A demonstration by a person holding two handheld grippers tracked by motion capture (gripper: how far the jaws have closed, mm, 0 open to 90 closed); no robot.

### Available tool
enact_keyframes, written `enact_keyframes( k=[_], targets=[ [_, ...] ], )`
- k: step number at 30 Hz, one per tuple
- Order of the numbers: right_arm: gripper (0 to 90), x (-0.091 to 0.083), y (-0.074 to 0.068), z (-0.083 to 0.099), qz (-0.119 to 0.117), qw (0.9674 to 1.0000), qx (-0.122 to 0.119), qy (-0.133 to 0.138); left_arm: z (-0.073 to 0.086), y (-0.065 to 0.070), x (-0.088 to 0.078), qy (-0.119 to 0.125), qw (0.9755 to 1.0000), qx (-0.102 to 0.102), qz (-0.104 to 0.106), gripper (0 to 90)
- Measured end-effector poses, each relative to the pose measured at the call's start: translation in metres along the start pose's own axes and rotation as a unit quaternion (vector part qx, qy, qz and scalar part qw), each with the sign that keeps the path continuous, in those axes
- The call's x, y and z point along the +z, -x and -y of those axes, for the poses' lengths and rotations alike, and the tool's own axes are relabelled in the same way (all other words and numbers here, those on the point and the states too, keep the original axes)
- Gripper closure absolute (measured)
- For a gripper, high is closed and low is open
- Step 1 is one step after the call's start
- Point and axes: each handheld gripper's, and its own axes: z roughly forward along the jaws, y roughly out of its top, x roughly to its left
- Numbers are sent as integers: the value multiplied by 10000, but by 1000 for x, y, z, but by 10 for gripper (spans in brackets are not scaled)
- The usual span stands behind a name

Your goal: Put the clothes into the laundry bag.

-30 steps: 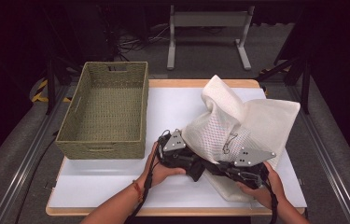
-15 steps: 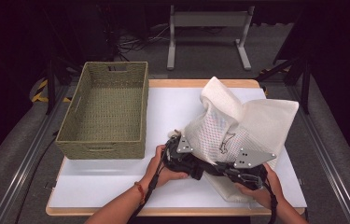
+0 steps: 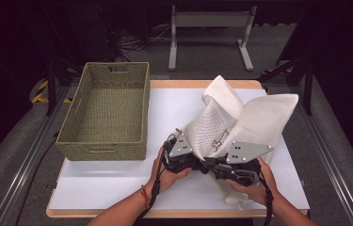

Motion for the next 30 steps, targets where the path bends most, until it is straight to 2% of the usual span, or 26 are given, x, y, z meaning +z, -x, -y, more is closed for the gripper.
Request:
enact_keyframes(
  k=[2,3,4,6,8,10,12,14,17,19,20,21,22,24,26,27,28,30],
  targets=[
    [882,-10,-7,-19,-76,9997,-91,230,-9,5,-9,263,9996,28,-118,755],
    [882,-10,-7,-19,-76,9997,-91,230,-13,7,-14,416,9991,6,-118,755],
    [882,-13,-10,-23,-133,9994,-112,301,-18,12,-19,510,9984,110,-220,756],
    [882,-19,-15,-28,-246,9987,-116,442,-23,18,-23,587,9970,346,-359,755],
    [882,-22,-20,-29,-301,9981,-146,520,-22,18,-21,587,9970,319,-397,753],
    [882,-23,-22,-25,-252,9983,-148,510,-15,14,-9,525,9976,248,-379,752],
    [882,-22,-19,-15,-211,9987,-52,469,-8,11,5,483,9978,294,-347,747],
    [882,-22,-15,-5,-160,9990,96,403,-1,5,18,530,9984,55,-194,742],
    [881,-21,-7,14,70,9992,300,241,6,-2,36,517,9984,27,-221,737],
    [881,-20,-4,25,212,9990,387,114,9,-10,50,320,9990,59,-300,732],
    [881,-18,-3,32,271,9983,505,47,11,-14,54,245,9992,45,-310,725],
    [880,-17,-2,37,352,9980,529,-48,13,-16,57,256,9993,-47,-280,716],
    [880,-15,-1,41,392,9977,550,-105,15,-20,60,156,9996,-128,-193,704],
    [880,-13,1,52,517,9966,590,-253,17,-24,60,111,9998,-47,-189,686],
    [880,-13,2,55,606,9959,592,-301,17,-25,59,72,9998,-61,-176,636],
    [880,-13,4,58,644,9955,637,-296,17,-26,56,-33,9999,-81,-132,636],
    [880,-12,6,61,582,9952,729,-289,17,-26,51,-93,9999,-68,-114,562],
    [880,-12,6,63,613,9953,693,-282,17,-27,38,-248,9997,-77,39,429]
  ],
)
